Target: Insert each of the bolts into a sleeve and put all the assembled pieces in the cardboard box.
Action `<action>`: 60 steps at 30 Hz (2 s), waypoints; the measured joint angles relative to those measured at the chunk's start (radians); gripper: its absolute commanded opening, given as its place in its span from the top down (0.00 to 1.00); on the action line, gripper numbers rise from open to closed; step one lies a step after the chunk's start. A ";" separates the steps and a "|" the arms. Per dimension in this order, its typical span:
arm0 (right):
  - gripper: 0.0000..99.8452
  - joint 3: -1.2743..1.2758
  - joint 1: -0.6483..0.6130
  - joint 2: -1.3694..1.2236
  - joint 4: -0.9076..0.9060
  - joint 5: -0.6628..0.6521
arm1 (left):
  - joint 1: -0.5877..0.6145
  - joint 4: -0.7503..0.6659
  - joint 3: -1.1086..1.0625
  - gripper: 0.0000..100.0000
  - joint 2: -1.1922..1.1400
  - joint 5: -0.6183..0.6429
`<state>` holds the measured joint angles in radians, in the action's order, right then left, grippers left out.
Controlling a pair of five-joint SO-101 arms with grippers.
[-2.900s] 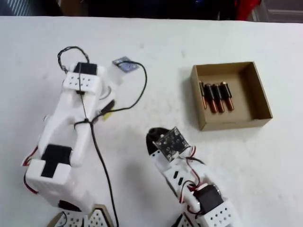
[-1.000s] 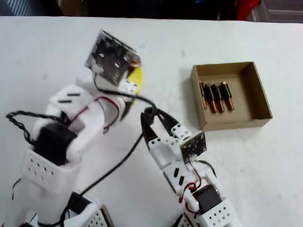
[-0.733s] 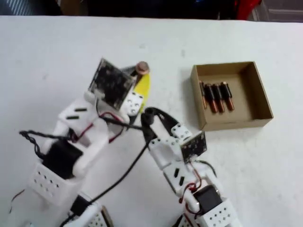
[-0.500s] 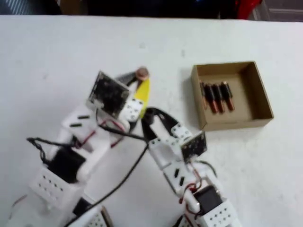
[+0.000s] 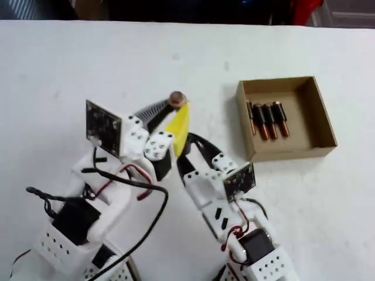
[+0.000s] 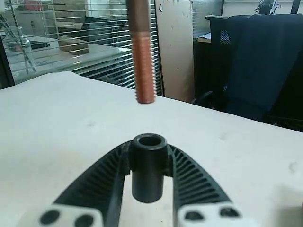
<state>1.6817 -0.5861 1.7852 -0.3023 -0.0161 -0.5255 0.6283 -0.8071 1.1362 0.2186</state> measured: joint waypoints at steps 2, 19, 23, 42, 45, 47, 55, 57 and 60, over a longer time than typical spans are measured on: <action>0.98 0.000 0.000 0.000 0.000 0.000 | -0.009 0.000 -0.023 0.98 0.002 0.002; 0.98 0.000 0.002 -0.002 -0.002 0.000 | -0.009 -0.084 -0.149 0.98 0.008 -0.031; 0.98 0.000 0.002 -0.002 -0.002 0.000 | -0.009 -0.143 -0.184 0.98 0.011 -0.034; 0.98 0.000 0.000 -0.002 -0.002 0.000 | -0.009 -0.147 -0.187 0.98 0.012 -0.089; 0.98 0.000 0.000 -0.002 -0.002 0.000 | -0.009 -0.147 -0.187 0.98 0.012 -0.091; 0.98 0.000 -0.002 -0.002 -0.002 0.000 | -0.009 -0.141 -0.187 0.98 0.012 -0.091; 0.98 0.000 -0.003 -0.002 -0.002 0.000 | -0.009 -0.135 -0.187 0.98 0.015 -0.091; 0.98 0.000 -0.003 -0.002 -0.002 0.000 | -0.009 -0.135 -0.187 0.98 0.015 -0.091; 0.98 0.000 -0.003 -0.002 -0.002 0.000 | -0.009 -0.135 -0.187 0.98 0.015 -0.091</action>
<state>1.6817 -0.5892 1.7837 -0.3038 -0.0161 -0.5347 0.4933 -0.9943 1.1515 0.1281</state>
